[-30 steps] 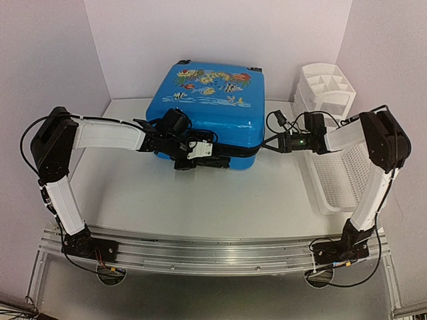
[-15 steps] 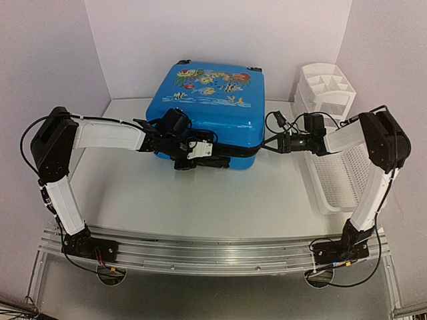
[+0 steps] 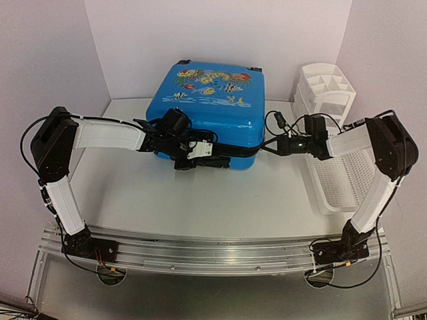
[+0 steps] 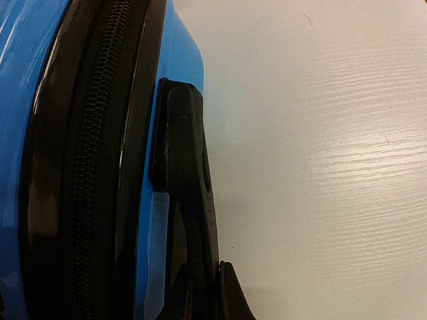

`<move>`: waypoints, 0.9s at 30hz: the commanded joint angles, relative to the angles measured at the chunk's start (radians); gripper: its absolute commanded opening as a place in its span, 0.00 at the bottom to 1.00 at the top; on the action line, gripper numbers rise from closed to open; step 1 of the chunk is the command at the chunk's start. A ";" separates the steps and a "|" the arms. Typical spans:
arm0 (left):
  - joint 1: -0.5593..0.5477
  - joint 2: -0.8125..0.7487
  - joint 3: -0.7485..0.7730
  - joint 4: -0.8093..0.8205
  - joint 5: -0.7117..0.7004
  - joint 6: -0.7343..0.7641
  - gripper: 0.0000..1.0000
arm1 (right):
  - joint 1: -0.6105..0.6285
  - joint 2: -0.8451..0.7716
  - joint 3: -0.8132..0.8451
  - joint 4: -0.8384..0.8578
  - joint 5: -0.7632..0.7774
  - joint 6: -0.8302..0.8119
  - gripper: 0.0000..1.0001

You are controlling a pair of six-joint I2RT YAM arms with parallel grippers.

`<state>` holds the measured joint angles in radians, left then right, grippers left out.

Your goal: Open, take out, and arrange the luggage

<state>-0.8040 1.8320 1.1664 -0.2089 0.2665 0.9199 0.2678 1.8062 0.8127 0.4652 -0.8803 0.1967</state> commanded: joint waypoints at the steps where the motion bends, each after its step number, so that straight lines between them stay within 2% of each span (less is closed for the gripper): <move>1: 0.092 0.008 0.038 0.145 -0.093 -0.042 0.00 | 0.063 -0.112 -0.065 -0.005 0.083 -0.050 0.00; 11: 0.092 0.008 0.041 0.155 -0.085 -0.045 0.00 | 0.098 -0.164 -0.101 -0.021 0.172 -0.058 0.00; 21: 0.090 0.009 0.047 0.164 -0.076 -0.067 0.00 | 0.239 -0.344 -0.225 -0.029 0.346 -0.092 0.00; 27: 0.081 0.004 0.038 0.172 -0.072 -0.065 0.00 | 0.318 -0.380 -0.205 -0.143 0.483 -0.131 0.00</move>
<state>-0.8040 1.8320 1.1664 -0.2047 0.2685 0.9119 0.5181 1.4535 0.5865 0.3979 -0.4537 0.1157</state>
